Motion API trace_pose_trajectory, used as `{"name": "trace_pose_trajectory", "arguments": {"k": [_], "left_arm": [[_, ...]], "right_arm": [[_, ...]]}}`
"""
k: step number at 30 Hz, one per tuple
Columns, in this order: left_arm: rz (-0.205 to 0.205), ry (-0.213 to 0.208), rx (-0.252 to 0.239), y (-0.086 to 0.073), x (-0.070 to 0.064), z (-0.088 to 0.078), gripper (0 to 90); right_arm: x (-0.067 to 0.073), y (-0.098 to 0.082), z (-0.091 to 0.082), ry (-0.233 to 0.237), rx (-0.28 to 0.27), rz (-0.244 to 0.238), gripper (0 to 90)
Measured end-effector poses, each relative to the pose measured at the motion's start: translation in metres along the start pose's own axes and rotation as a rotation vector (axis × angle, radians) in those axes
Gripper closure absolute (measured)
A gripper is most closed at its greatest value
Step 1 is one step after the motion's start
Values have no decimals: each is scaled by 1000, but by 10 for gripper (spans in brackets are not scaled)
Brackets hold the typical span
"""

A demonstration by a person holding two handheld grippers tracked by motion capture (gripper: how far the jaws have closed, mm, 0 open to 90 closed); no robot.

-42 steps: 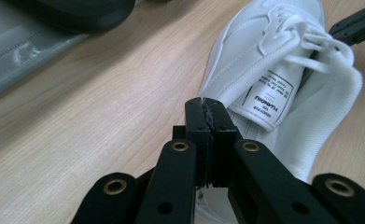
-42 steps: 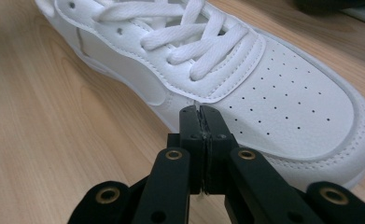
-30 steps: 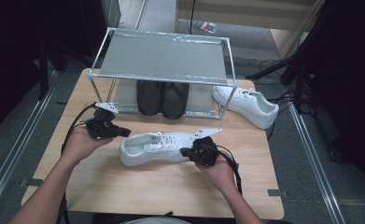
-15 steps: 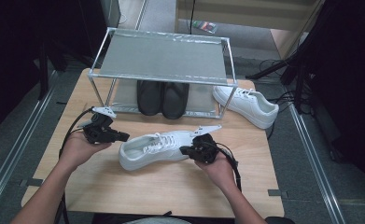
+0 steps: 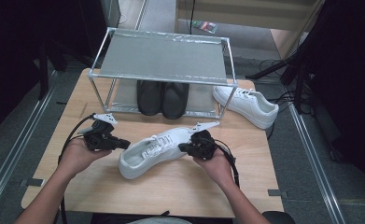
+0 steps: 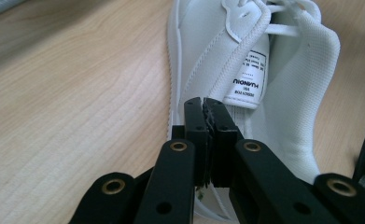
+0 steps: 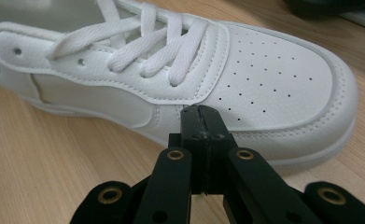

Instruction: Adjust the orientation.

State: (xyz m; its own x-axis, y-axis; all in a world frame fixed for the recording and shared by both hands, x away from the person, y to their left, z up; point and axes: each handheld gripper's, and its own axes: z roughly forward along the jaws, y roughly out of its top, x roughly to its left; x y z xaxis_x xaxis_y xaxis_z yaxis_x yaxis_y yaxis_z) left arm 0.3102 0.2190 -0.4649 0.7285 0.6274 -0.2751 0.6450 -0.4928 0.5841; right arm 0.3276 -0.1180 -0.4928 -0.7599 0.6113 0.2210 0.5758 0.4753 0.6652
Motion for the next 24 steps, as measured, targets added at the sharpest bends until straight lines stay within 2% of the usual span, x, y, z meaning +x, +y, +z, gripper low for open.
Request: {"name": "trace_pose_trajectory", "arguments": {"k": [2,12,15,17,19,24], "left_arm": [[3,7,6,-1,-3,0,896],[-5,-17,27,-2,-13,1,897],[0,-27,36,-2,-16,2,897],[8,-57,45,-1,-19,5,898],[11,-65,48,0,-22,8,894],[31,-61,43,3,-22,9,885]], "right_arm": [[0,1,0,-3,4,4,900],[1,5,4,-26,1,-2,900],[2,5,5,-35,-2,-7,900],[3,5,5,-37,-7,-9,900],[4,5,7,-46,0,-11,900],[6,6,6,-58,6,-9,900]]}}
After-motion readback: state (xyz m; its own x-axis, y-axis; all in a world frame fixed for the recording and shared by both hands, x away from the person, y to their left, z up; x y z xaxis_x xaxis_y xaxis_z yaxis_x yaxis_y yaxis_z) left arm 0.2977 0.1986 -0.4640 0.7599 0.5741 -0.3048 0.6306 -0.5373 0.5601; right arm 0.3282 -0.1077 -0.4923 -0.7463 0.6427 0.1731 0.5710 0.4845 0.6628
